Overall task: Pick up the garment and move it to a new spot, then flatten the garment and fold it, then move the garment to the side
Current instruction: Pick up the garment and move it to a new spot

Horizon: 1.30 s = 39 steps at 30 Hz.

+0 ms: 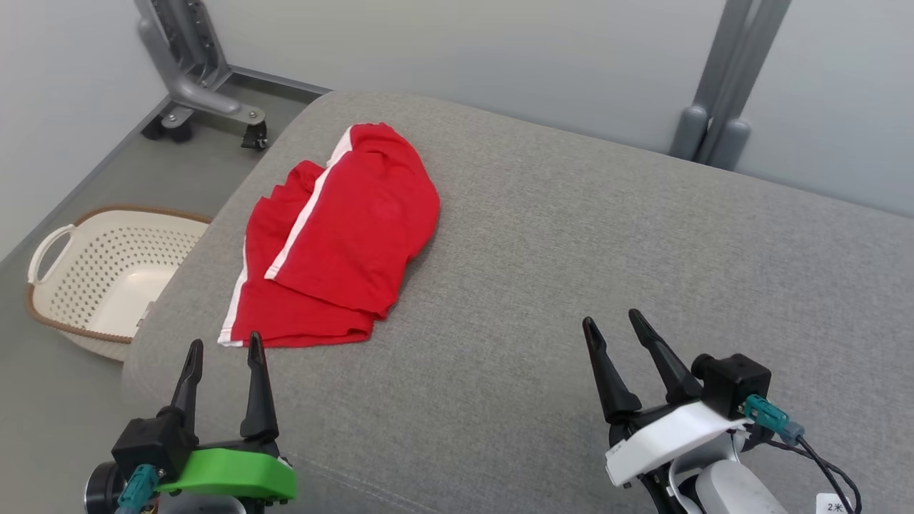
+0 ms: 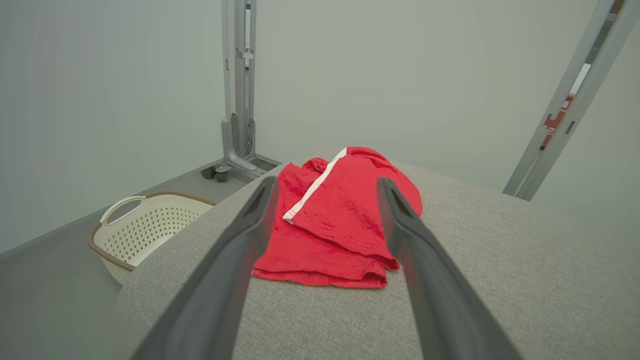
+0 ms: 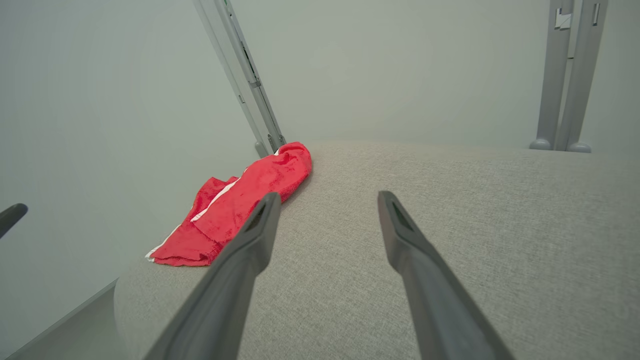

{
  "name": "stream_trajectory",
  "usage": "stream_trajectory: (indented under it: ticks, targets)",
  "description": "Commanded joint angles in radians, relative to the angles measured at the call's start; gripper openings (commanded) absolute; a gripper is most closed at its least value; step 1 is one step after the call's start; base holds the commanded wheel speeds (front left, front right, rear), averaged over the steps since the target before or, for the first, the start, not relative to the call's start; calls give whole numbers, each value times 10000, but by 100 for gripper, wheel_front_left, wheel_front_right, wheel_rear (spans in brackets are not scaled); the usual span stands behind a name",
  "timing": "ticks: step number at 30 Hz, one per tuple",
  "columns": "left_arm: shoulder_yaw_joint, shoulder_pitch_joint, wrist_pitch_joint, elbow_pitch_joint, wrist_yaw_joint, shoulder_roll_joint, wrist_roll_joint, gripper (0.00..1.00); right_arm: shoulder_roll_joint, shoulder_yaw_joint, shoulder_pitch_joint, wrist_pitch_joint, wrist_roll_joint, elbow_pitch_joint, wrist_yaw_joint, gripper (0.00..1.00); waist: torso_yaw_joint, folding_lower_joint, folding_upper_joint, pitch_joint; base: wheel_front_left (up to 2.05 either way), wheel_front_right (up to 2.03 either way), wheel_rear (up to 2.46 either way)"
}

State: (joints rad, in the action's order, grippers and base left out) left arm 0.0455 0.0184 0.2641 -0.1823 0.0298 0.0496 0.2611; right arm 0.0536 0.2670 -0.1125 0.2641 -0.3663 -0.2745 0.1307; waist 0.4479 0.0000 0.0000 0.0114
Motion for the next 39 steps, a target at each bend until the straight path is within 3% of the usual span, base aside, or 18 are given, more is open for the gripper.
stream_trajectory:
  ticks: [1, 12, 18, 22, 30, 39]
  targets:
    - [-53, -202, 0, 68, -15, 21, -6, 100, 27, 70, -208, 2, -9, -48, -1, 100, 596, 0, 0, 12, 0, 0, 0]
    - [-52, -73, 0, 190, -97, 17, 90, 100, 137, 10, -283, 2, -64, -88, -1, 100, 611, 0, 0, 216, 0, 0, 0]
    - [-306, 388, 0, -272, -111, 17, -23, 100, 340, -150, -562, 2, 150, 147, -1, 100, 171, 0, 0, 751, 0, 0, 0]
    - [-520, 976, 0, -1335, -83, 62, -249, 100, 585, -316, -706, 2, 380, 507, -1, 100, -146, 0, 0, 1330, 0, 0, 0]
    - [-364, 3339, -165, -4004, 437, 786, -503, 100, 1207, -919, -1193, 2, 1063, 1445, -1, 100, -676, 0, 0, 2884, 0, 0, 0]
    - [371, 6083, -1286, -6696, 907, 1407, -443, 100, 1827, -1031, -1447, -162, 1409, 2032, -1, 100, -977, 0, 0, 4105, 0, 0, 0]
